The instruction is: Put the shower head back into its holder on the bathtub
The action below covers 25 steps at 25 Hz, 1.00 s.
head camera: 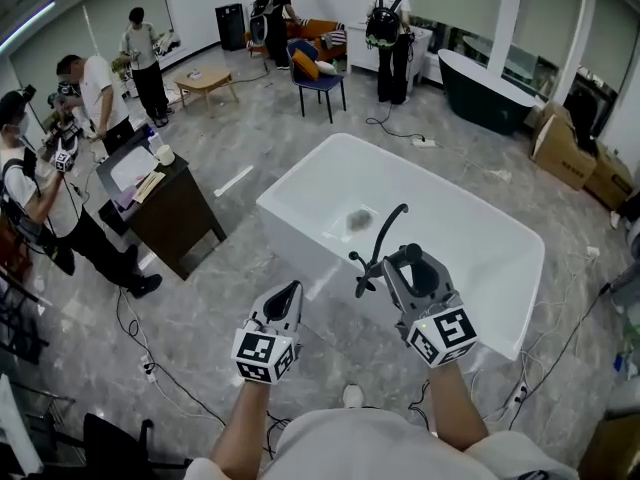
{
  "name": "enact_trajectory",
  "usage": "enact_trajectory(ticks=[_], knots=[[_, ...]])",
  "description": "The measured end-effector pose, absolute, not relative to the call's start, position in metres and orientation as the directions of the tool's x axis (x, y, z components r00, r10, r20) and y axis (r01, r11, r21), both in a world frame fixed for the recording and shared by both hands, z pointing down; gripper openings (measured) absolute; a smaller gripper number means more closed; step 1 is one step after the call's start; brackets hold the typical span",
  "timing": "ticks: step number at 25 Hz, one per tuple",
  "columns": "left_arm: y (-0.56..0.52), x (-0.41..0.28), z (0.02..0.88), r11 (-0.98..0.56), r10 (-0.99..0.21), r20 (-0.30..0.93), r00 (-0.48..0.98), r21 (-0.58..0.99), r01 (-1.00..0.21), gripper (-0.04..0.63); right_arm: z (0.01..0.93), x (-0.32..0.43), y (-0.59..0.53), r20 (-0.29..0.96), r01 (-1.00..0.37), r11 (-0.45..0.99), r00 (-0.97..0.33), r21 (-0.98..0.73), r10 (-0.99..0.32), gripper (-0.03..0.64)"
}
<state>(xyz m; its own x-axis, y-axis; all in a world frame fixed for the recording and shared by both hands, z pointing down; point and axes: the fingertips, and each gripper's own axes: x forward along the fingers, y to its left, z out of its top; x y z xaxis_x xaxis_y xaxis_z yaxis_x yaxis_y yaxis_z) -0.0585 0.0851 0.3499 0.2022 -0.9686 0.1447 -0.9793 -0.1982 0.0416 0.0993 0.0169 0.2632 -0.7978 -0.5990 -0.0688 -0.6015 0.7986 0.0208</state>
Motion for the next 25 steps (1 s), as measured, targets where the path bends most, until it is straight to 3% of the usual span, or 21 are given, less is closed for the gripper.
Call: enact_trajectory(ticks=[25], knots=[[-0.011, -0.043, 0.364, -0.199, -0.964, 0.168, 0.206, 0.055, -0.978, 0.009, 0.297, 0.099, -0.081, -0.006, -0.58, 0.814, -0.814, -0.009, -0.58, 0.144]])
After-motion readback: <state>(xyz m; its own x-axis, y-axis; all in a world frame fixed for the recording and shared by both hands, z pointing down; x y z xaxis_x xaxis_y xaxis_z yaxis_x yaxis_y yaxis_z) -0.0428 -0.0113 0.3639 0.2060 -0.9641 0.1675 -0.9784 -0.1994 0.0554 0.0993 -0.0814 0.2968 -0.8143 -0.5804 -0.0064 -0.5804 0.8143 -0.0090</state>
